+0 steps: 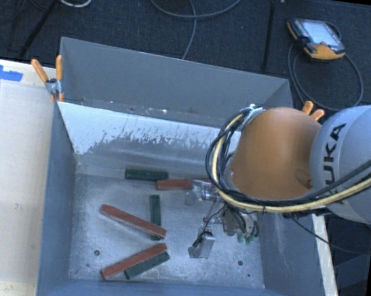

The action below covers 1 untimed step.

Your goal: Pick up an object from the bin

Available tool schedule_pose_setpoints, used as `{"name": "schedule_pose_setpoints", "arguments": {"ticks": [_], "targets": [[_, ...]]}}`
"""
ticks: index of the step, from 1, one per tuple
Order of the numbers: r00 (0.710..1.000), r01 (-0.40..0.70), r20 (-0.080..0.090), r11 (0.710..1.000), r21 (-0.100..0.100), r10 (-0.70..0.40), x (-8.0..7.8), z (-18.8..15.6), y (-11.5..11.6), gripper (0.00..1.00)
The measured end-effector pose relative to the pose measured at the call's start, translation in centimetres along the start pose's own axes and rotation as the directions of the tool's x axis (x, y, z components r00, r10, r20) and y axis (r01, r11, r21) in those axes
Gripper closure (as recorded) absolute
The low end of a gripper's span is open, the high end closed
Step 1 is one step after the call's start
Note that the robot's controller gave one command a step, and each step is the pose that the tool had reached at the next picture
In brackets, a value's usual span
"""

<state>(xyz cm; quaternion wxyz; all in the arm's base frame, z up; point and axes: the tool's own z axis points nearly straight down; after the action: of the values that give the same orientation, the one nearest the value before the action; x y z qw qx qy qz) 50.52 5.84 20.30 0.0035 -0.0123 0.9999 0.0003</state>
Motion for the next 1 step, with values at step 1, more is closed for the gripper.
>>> {"name": "schedule_pose_setpoints", "arguments": {"ticks": [1], "targets": [[0.996, 0.091, -0.008, 0.996, 0.000, -0.091, -1.62, 4.52, 2.57, 0.00]]}}
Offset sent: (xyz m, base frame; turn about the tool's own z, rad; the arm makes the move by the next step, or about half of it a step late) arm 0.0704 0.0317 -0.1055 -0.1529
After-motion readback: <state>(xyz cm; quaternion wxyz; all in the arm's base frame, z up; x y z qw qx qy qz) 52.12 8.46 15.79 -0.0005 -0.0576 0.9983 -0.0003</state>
